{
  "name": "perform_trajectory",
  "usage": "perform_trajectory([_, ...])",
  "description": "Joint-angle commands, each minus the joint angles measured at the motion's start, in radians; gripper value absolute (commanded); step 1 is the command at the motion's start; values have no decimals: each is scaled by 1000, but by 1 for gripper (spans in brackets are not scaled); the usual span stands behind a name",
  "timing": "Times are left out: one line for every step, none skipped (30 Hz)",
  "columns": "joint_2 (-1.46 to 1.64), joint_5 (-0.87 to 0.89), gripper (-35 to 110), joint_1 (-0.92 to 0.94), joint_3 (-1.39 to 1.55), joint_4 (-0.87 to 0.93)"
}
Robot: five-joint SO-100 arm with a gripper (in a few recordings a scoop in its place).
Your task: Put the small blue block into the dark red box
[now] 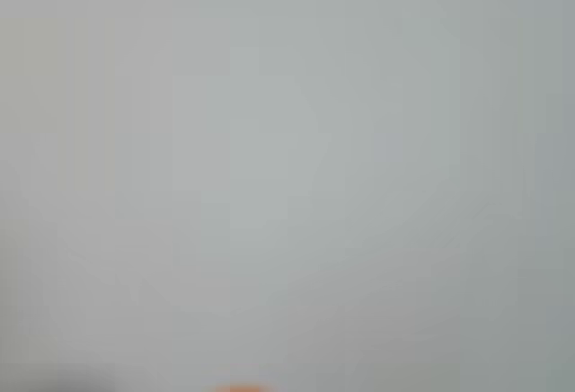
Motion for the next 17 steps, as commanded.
perform_trajectory([17,-46,0,3,26,8])
perform_trajectory([17,-48,0,9,25,9])
perform_trajectory([17,-48,0,21,31,18])
perform_trajectory([17,-57,0,25,40,25])
perform_trajectory([15,-63,0,29,43,28])
perform_trajectory([15,-71,0,38,43,28])
perform_trajectory([15,-78,0,44,43,28])
perform_trajectory([15,-86,0,48,43,28])
perform_trajectory([15,-87,0,48,43,28])
perform_trajectory([15,-92,0,43,43,26])
perform_trajectory([15,-92,0,40,43,26])
perform_trajectory([15,-91,0,35,43,26])
perform_trajectory([15,-87,0,35,43,26])
perform_trajectory([15,-86,0,35,43,26])
perform_trajectory([15,-84,0,38,43,26])
perform_trajectory([15,-81,0,44,43,26])
perform_trajectory([15,-80,0,48,43,26])
